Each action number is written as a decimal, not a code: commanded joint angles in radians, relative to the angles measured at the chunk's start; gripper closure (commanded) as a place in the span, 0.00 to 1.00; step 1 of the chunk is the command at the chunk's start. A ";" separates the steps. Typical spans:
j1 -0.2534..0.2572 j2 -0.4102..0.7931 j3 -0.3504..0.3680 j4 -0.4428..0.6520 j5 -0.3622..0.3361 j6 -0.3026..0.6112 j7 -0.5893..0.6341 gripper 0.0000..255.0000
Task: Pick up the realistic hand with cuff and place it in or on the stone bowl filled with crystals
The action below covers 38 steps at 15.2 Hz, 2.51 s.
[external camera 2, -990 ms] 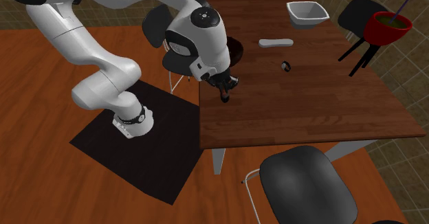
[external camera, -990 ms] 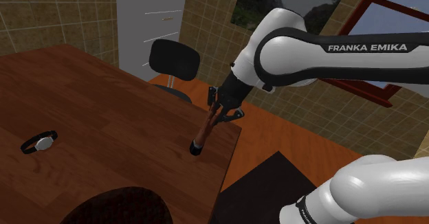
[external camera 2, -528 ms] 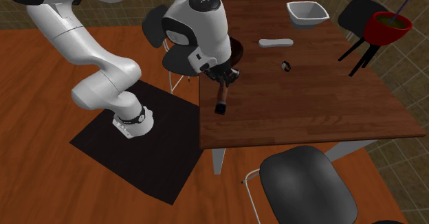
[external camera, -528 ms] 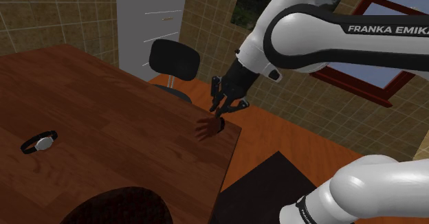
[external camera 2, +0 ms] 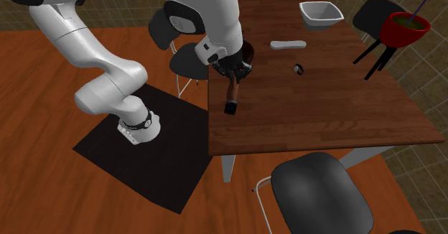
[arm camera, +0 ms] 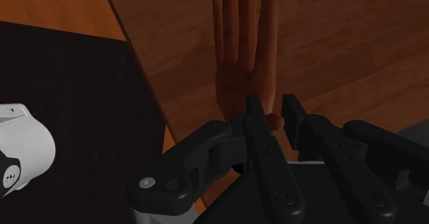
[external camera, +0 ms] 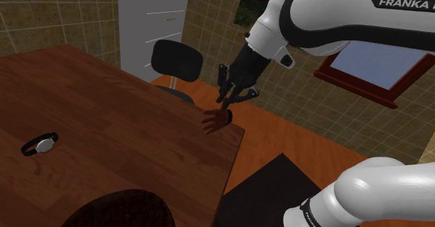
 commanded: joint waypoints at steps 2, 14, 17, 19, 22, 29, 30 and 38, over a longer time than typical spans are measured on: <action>-0.003 -0.005 -0.011 0.038 -0.011 -0.042 0.011 1.00; -0.017 0.002 -0.048 0.194 -0.049 -0.190 0.048 1.00; 0.007 -0.018 0.003 0.204 -0.024 -0.192 0.116 1.00; 0.020 -0.026 0.038 0.216 -0.009 -0.192 0.163 1.00; 0.036 -0.030 0.095 0.242 0.011 -0.191 0.235 1.00; 0.046 -0.006 0.249 0.340 0.039 -0.182 0.410 1.00; 0.043 0.002 0.274 0.358 0.040 -0.180 0.436 1.00; -0.037 0.094 0.527 0.544 0.011 -0.163 0.654 1.00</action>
